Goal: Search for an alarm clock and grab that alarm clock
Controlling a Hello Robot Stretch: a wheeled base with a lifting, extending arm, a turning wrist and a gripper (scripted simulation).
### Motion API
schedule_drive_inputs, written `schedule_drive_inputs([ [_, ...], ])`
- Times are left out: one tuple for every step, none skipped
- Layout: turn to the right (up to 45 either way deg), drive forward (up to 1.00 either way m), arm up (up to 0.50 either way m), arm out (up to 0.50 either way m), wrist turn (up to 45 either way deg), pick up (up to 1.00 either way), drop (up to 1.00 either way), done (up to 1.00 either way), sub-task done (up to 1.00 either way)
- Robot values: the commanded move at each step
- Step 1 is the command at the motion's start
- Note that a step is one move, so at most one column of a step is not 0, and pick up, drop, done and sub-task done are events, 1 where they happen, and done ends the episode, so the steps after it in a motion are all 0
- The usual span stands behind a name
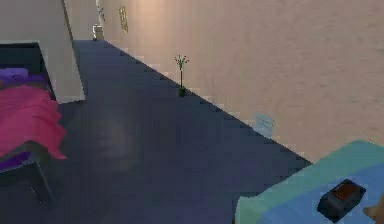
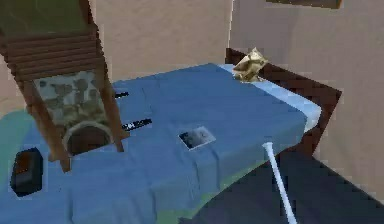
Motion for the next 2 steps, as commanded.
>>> schedule_drive_inputs([
  [-45.0,0.00,0.00,0.00,0.0,0.00,0.00,0.00,0.00],
  [-45.0,0.00,0.00,0.00,0.0,0.00,0.00,0.00,0.00],
])
